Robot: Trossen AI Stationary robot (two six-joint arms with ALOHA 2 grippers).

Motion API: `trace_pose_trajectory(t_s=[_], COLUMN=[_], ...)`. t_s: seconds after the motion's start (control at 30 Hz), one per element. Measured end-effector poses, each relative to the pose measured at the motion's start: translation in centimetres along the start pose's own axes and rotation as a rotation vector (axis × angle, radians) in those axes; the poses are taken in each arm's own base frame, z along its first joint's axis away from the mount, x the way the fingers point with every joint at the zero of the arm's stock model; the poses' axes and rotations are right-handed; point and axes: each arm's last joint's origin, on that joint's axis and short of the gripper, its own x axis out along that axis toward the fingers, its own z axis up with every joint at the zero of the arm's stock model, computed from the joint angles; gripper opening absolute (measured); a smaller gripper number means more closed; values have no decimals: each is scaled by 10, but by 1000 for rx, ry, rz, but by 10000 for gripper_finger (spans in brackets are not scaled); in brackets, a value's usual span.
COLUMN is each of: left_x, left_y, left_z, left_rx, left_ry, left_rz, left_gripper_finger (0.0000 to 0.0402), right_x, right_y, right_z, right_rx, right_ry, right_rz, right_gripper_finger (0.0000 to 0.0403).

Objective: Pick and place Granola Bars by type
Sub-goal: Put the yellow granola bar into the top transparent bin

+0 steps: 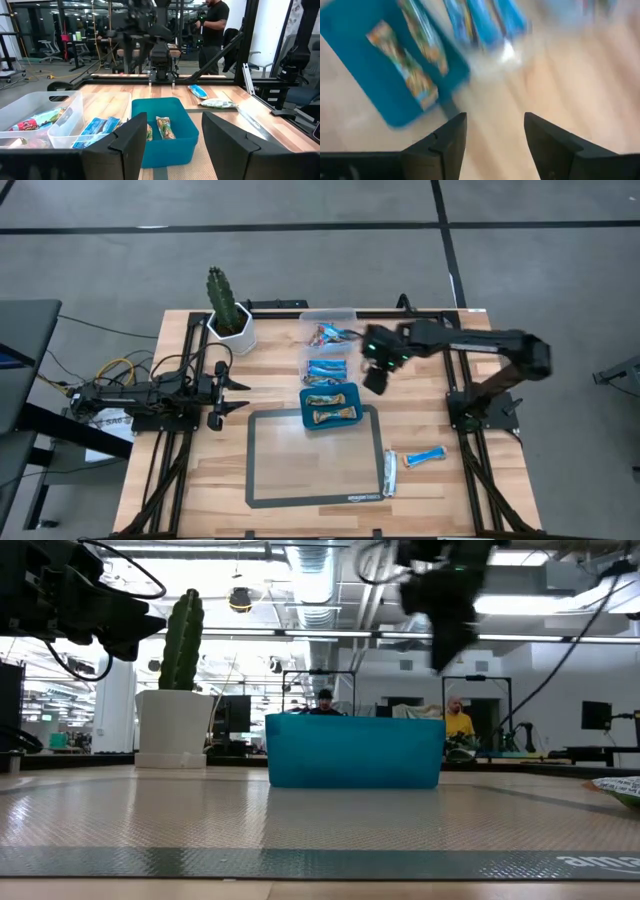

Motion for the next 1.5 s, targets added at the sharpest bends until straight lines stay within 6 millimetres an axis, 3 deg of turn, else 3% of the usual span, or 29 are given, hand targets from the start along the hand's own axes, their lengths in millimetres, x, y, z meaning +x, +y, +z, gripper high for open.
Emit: trace_pose_trajectory(t_s=[0.17, 0.3, 0.53, 0.77, 1.2, 1.5], left_x=[0, 0, 0, 0, 0, 0], left_y=[0, 0, 0, 0, 0, 0], left_z=[0, 0, 0, 0, 0, 0], left_rx=[0, 0, 0, 0, 0, 0], left_ry=[0, 0, 0, 0, 0, 0], left_rz=[0, 0, 0, 1, 1, 1], left_gripper_finger=[183, 183, 183, 183, 183, 183], right_x=[-4, -7, 0, 11, 28, 42], right_y=[0, 8, 22, 41, 85, 118], right_z=[-62, -103, -150, -171, -184, -218], right_rx=[182, 197, 125, -52, -409, -634], right_ry=[138, 277, 363, 382, 342, 381], right_rz=[15, 41, 60, 134, 244, 210], right_gripper_finger=[185, 187, 188, 192, 201, 206])
